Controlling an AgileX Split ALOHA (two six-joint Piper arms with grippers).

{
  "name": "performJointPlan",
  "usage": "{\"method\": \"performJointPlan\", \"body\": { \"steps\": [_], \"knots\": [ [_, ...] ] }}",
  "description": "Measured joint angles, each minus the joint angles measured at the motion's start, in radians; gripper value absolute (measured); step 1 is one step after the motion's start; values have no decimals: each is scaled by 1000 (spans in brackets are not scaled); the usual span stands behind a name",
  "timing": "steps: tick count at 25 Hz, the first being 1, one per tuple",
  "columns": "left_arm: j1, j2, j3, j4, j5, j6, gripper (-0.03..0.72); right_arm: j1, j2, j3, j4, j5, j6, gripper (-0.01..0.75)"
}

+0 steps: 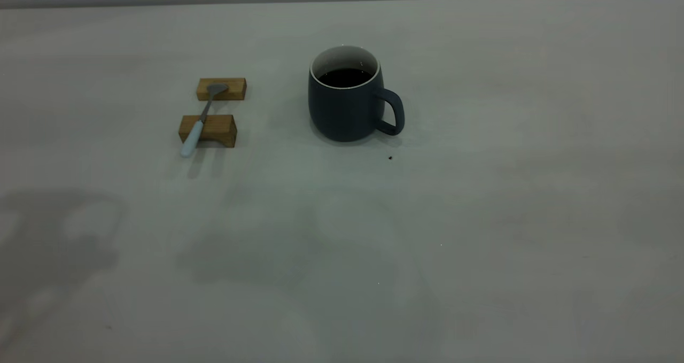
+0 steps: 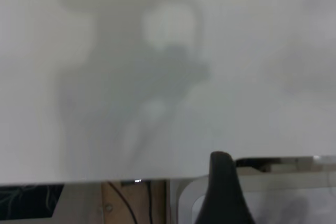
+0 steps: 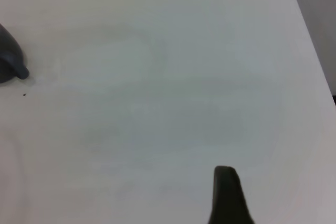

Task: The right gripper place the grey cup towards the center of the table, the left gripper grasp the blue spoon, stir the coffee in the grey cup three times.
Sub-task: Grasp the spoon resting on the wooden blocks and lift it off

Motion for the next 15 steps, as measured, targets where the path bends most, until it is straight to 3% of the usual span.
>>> {"method": "performJointPlan", "body": {
  "steps": [7, 15],
  "knots": [
    [-106, 350, -183, -1, -121, -17, 595, 0, 0, 0, 0, 0, 0, 541],
    [-154, 630, -383, -2, -160, -71, 595, 0, 0, 0, 0, 0, 0, 541]
  ]
}}
